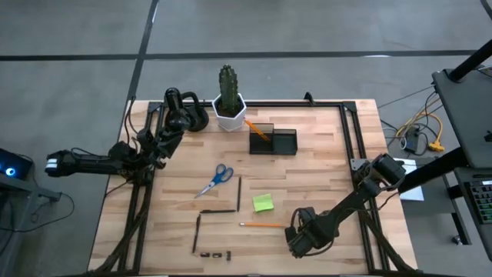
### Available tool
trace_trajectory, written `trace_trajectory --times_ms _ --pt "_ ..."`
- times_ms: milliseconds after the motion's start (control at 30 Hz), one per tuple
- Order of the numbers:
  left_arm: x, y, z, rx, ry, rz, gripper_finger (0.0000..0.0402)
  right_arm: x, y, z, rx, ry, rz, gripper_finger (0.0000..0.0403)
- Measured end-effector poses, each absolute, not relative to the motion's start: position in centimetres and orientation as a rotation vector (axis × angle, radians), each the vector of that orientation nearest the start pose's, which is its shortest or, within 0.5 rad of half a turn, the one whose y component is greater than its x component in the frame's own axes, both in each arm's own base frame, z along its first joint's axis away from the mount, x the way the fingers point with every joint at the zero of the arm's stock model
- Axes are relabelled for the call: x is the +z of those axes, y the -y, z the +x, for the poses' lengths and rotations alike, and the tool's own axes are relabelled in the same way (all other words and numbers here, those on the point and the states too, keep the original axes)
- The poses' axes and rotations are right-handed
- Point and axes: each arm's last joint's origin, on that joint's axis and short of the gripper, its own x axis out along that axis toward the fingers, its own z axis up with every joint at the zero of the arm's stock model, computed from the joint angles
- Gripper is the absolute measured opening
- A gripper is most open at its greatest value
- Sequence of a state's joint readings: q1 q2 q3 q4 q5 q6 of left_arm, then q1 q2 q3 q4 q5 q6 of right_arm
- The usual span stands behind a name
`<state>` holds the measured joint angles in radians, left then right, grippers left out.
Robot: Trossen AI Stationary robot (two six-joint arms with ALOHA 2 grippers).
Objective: Pick and place office supplies into organizer
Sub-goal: Put the eraser into the bottom section of the desk organizer
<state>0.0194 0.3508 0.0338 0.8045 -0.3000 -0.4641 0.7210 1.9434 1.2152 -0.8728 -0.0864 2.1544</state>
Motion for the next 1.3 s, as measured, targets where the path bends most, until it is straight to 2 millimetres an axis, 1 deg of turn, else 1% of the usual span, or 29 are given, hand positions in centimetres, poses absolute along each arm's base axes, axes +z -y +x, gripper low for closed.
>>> trace_trajectory --times_ms 133,333,667,1100,1300 --pt "22.0 -1.1 10.8 0.196 0.550 -0.519 0.0130 13.5 -22.4 25.1 -1.131 -1.367 1.101 0.0058" --pt "22.0 -1.1 10.8 0.195 0.550 -0.519 0.0130 14.0 -22.3 24.9 -1.121 -1.351 1.103 0.0056" --pt "22.0 -1.1 10.8 0.195 0.550 -0.519 0.0130 16.1 -21.8 24.6 -1.078 -1.288 1.121 0.0056" --pt "22.0 -1.1 10.8 0.195 0.550 -0.519 0.0130 20.0 -20.2 24.3 -0.992 -0.954 1.095 0.0056" --pt "22.0 -1.1 10.8 0.195 0.550 -0.519 0.0130 21.0 -19.5 24.5 -0.929 -0.860 1.013 0.0056"
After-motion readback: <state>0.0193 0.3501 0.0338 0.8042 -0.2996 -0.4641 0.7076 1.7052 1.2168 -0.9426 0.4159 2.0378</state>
